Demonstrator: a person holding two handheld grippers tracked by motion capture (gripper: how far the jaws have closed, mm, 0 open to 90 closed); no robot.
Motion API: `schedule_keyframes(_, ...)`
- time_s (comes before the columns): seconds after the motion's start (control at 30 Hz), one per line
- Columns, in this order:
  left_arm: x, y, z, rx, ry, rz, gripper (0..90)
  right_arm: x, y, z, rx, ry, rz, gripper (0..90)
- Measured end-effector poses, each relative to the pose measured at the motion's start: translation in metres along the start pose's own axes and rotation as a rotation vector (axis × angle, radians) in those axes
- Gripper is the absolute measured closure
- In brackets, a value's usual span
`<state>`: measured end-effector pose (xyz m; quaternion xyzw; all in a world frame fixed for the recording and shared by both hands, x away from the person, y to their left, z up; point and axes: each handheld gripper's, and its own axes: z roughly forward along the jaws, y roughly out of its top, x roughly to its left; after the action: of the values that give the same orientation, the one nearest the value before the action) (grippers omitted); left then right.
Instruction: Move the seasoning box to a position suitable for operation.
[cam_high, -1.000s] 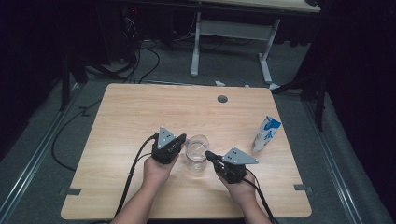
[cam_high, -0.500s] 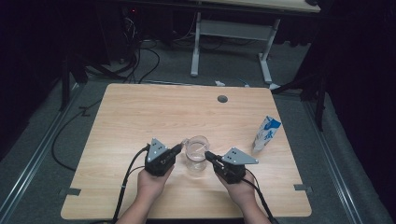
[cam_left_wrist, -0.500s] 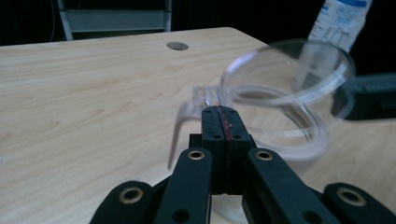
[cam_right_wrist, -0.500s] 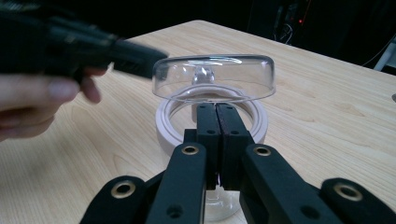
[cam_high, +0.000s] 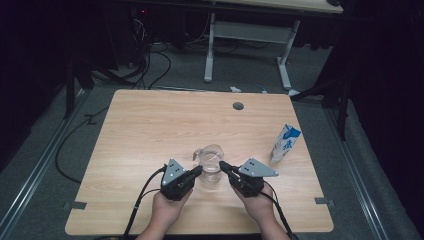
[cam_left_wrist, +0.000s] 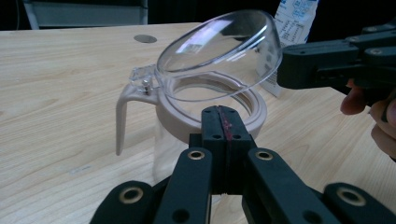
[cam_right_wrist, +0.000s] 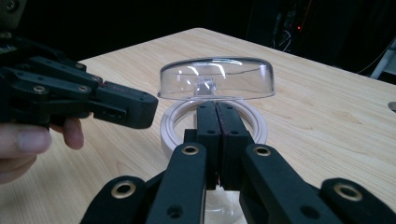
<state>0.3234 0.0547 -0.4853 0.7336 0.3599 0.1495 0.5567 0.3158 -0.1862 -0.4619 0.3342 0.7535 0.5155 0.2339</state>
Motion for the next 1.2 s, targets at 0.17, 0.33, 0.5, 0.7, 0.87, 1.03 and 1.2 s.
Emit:
schedule_keyframes(0.17,-0.003,0.000,0.003,-0.001,-0.007,0.000,90.0,0.000,0.001,-0.001,-0.005,-0.002,0.000,89.1)
schedule_keyframes(0.33,-0.005,0.002,0.005,-0.005,-0.009,-0.003,90.0,0.001,0.000,0.000,0.002,-0.004,-0.009,89.2)
schedule_keyframes(0.5,-0.005,0.004,0.004,-0.011,-0.008,0.000,90.0,0.002,-0.002,0.002,0.022,-0.007,-0.021,89.7)
schedule_keyframes(0.7,-0.005,0.006,0.003,-0.017,-0.008,0.001,90.0,0.002,-0.004,0.007,0.033,-0.018,-0.019,89.2)
schedule_keyframes(0.87,-0.005,0.006,0.004,-0.021,-0.009,-0.003,90.0,0.002,-0.006,0.015,0.038,-0.016,-0.012,89.1)
schedule_keyframes(1.03,-0.004,0.011,0.003,-0.032,-0.004,-0.007,90.0,0.003,-0.009,0.019,0.042,-0.013,-0.018,89.9)
schedule_keyframes(1.2,0.002,0.019,0.002,-0.050,0.017,-0.012,90.0,0.003,-0.009,0.019,0.037,-0.012,-0.017,90.0)
